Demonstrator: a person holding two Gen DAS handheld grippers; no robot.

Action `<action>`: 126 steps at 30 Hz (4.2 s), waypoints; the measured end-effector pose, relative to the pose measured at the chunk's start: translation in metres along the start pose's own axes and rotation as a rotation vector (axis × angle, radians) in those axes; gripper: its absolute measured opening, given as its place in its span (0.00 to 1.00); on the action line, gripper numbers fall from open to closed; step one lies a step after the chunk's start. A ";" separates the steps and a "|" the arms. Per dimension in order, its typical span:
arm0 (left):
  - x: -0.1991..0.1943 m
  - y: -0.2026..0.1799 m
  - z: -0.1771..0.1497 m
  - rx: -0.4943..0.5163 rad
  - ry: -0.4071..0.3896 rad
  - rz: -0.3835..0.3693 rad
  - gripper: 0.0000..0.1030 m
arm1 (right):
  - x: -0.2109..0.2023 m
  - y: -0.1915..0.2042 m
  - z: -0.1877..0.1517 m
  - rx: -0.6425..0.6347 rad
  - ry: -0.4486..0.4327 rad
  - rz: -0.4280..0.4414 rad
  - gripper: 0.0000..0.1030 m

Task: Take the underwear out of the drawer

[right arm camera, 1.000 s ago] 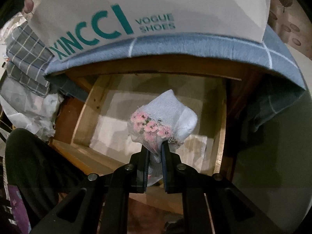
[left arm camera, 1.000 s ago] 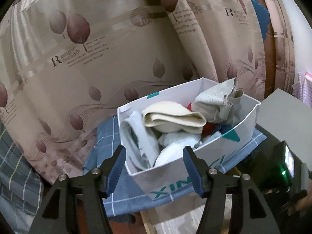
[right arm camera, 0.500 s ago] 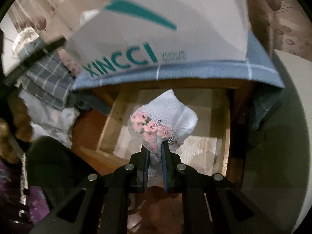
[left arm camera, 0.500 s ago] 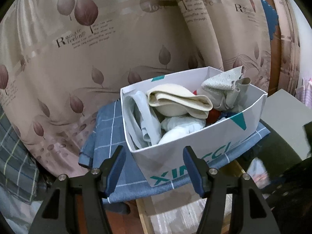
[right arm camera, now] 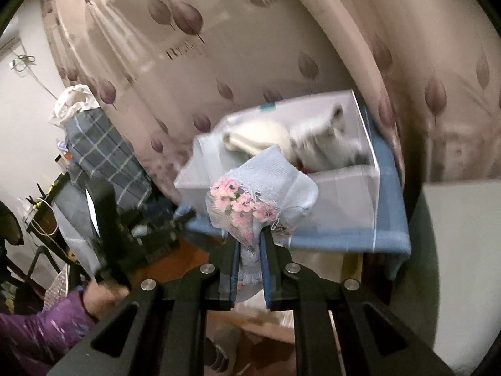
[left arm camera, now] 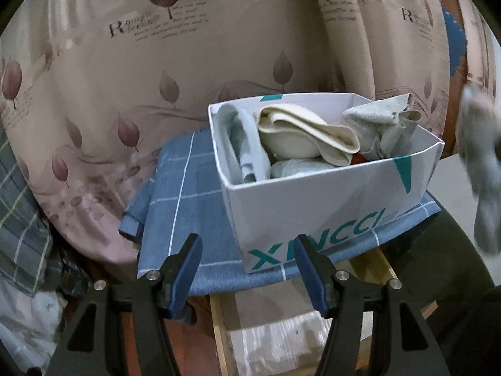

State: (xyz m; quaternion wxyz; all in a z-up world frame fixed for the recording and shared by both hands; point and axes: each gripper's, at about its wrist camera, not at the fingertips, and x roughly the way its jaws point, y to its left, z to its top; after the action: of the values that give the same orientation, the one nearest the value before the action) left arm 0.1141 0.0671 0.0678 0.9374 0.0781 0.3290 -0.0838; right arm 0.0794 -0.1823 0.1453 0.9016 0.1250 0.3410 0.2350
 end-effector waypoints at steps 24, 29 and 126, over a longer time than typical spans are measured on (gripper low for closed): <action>0.012 0.026 -0.015 -0.082 0.021 -0.004 0.61 | 0.051 0.000 0.082 -0.072 -0.037 -0.123 0.13; 0.013 0.024 -0.015 -0.072 0.025 -0.014 0.61 | 0.065 -0.013 0.086 -0.051 -0.019 -0.138 0.13; -0.052 -0.029 -0.047 -0.056 -0.148 0.025 0.61 | 0.032 0.038 -0.114 -0.136 -0.310 -0.241 1.00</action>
State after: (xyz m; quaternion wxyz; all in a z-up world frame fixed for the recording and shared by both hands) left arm 0.0403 0.0540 0.0616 0.9619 0.0495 0.2600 -0.0685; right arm 0.0105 -0.1257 0.0587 0.9712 0.0570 0.1942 0.1256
